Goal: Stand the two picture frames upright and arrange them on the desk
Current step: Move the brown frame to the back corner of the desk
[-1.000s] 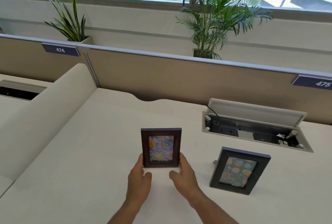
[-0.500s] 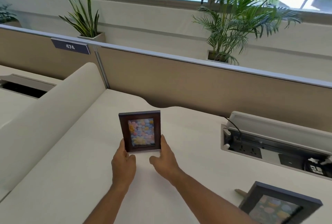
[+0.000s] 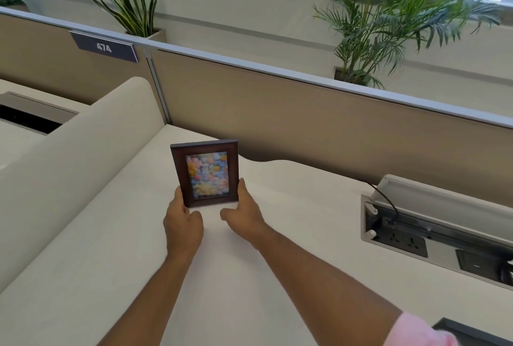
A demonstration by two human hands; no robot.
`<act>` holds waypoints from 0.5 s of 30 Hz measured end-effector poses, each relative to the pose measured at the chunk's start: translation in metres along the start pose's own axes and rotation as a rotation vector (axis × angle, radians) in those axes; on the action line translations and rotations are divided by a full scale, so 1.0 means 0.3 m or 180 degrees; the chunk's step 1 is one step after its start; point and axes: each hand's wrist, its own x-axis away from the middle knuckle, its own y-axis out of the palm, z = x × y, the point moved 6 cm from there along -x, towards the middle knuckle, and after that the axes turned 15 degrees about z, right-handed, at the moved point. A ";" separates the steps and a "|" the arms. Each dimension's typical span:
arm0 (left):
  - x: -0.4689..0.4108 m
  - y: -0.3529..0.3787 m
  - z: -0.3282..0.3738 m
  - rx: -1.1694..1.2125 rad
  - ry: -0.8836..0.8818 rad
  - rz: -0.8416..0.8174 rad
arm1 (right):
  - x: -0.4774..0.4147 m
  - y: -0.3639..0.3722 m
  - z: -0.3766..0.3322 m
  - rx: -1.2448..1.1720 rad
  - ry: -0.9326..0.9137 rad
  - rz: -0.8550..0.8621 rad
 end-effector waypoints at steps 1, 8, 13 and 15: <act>-0.009 0.007 -0.008 -0.0016 -0.0011 0.0006 | -0.011 0.003 -0.004 0.0022 -0.0011 -0.0003; -0.048 0.038 -0.058 -0.0238 -0.0133 -0.0014 | -0.049 0.036 -0.007 0.0158 -0.0010 -0.0006; -0.051 0.049 -0.068 -0.0379 -0.0184 -0.0013 | -0.052 0.049 0.007 0.0176 -0.0046 0.0014; -0.051 0.050 -0.066 -0.0391 -0.0186 -0.0024 | -0.055 0.049 0.013 0.0185 -0.0042 0.0017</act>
